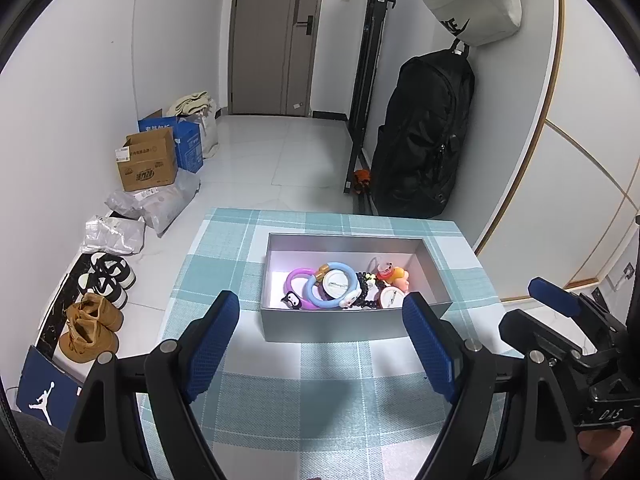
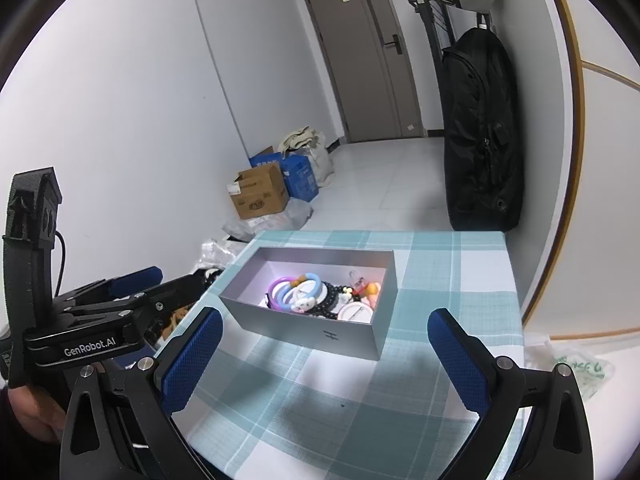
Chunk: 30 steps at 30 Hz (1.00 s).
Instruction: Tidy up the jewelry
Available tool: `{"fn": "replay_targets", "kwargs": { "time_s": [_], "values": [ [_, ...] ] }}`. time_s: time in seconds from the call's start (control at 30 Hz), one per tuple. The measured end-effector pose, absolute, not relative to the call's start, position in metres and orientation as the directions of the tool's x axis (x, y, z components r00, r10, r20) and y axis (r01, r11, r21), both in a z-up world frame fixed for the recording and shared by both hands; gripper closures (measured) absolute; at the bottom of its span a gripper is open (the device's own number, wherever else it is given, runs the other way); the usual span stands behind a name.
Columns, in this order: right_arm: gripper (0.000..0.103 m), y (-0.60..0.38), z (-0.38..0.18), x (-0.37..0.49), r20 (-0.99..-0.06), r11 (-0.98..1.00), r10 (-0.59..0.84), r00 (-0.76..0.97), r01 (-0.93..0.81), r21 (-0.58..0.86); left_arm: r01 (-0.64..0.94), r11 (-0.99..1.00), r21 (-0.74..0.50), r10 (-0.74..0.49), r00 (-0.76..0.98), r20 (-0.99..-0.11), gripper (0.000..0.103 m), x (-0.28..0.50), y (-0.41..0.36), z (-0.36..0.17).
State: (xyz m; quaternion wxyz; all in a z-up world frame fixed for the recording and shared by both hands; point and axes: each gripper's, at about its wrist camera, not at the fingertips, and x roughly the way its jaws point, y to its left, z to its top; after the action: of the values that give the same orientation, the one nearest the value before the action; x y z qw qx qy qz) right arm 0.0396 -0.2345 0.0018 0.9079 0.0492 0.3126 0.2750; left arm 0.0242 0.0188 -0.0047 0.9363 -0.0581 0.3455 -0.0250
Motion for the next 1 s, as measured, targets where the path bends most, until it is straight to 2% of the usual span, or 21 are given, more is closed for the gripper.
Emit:
{"fn": "replay_targets", "kwargs": {
  "time_s": [1.0],
  "values": [
    [0.000,-0.2321,0.0008,0.0404,-0.544,0.841,0.534,0.648,-0.473,0.262,0.025,0.989,-0.142,-0.112,0.756,-0.645,0.023,0.0280,0.0173,-0.0048]
  ]
}}
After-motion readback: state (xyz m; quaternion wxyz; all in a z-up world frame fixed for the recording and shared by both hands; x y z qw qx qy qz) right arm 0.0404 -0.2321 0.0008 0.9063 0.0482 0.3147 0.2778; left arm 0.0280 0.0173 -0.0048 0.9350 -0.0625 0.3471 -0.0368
